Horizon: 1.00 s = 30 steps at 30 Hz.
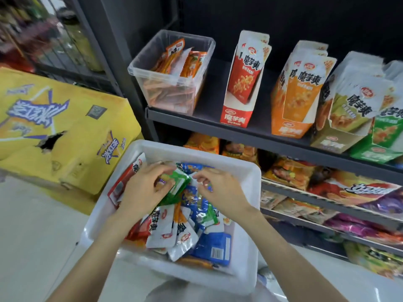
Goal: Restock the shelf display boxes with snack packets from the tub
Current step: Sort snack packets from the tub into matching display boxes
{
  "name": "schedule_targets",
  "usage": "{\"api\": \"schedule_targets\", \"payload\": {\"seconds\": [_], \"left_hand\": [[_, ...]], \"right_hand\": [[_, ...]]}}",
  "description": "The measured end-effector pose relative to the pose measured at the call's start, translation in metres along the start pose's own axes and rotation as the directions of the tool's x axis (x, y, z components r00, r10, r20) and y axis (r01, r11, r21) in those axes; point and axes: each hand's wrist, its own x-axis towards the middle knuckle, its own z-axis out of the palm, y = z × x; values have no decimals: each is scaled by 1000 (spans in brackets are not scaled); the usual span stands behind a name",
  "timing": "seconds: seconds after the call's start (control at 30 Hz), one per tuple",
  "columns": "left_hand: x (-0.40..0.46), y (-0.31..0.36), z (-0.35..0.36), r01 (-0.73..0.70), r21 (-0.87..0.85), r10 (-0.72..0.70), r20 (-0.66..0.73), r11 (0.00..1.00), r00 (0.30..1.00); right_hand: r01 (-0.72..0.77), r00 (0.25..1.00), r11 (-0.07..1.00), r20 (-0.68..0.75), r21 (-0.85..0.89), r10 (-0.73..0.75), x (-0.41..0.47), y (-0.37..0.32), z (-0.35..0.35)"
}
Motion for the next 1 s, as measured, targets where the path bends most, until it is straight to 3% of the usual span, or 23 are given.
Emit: {"api": "schedule_targets", "payload": {"seconds": [0.13, 0.23, 0.33, 0.43, 0.53, 0.6, 0.67, 0.73, 0.8, 0.9, 1.0], "left_hand": [[-21, -20, 9, 76, 191, -93, 79, 979, 993], [-20, -25, 17, 82, 277, -132, 169, 957, 977], [-16, -21, 22, 55, 353, -124, 176, 934, 977], [-14, -16, 23, 1, 352, -69, 182, 936, 981], [-15, -6, 16, -13, 30, 10, 119, 999, 993], [-17, 3, 12, 69, -241, -65, 23, 968, 998], [-18, 14, 10, 166, -467, -220, -64, 869, 973], [-18, 24, 10, 257, -636, -373, -52, 728, 926], [-18, 34, 11, 316, -711, -448, 2, 628, 894], [-19, 43, 16, 410, -776, -532, 114, 480, 839], [-14, 56, 18, 498, -838, -505, 338, 222, 794]], "right_hand": [[65, 995, 978, 89, -200, -48, 23, 0, 34], [206, 976, 885, 158, -418, -152, 43, 3, 43], [368, 928, 767, 249, -525, -275, 57, 8, 43], [421, 906, 737, 212, -529, -366, 54, 15, 36], [376, 926, 865, 113, -333, -359, 33, 23, 18], [143, 988, 988, -50, -51, -145, 12, 24, 5], [-23, 960, 976, -268, 218, 82, -4, 21, -7], [-106, 886, 869, -350, 484, 303, -15, 14, -13], [-109, 835, 688, -309, 717, 454, -23, 8, -16], [-65, 781, 462, -243, 885, 575, -33, 4, -18], [-4, 763, 209, -132, 978, 633, -41, -3, -17]]}}
